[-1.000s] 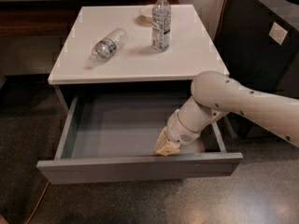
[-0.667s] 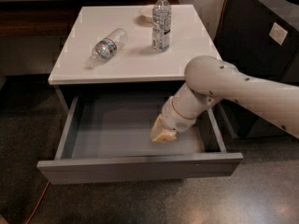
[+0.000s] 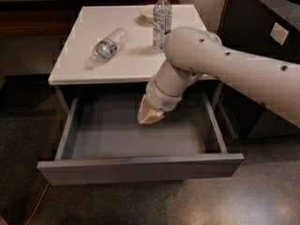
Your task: Place water bottle into top drawer
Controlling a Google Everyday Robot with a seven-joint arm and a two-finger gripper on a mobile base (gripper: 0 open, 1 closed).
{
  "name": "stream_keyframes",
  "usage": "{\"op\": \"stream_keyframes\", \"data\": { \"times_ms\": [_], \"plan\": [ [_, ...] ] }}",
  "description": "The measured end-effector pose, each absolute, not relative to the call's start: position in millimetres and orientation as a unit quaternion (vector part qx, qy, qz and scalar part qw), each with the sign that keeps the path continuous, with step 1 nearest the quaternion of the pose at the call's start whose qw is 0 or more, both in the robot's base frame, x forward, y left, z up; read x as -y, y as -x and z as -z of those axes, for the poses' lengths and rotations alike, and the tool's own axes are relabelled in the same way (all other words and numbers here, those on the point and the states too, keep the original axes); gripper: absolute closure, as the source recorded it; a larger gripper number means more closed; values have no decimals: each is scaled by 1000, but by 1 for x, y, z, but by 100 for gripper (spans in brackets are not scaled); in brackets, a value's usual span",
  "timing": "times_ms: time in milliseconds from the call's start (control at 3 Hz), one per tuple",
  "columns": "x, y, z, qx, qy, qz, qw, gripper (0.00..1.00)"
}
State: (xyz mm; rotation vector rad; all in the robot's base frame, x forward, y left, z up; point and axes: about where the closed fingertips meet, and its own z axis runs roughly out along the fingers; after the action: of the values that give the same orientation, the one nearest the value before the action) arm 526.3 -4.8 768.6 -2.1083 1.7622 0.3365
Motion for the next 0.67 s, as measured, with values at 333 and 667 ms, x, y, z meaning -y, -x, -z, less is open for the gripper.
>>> {"op": "stream_keyframes", "data": {
  "times_ms": [333,667],
  "plan": [
    [-18,-541,-810,-584,786,-80,187,52],
    [-32,-549,-836,-557,808,-55,185,28]
  ]
}}
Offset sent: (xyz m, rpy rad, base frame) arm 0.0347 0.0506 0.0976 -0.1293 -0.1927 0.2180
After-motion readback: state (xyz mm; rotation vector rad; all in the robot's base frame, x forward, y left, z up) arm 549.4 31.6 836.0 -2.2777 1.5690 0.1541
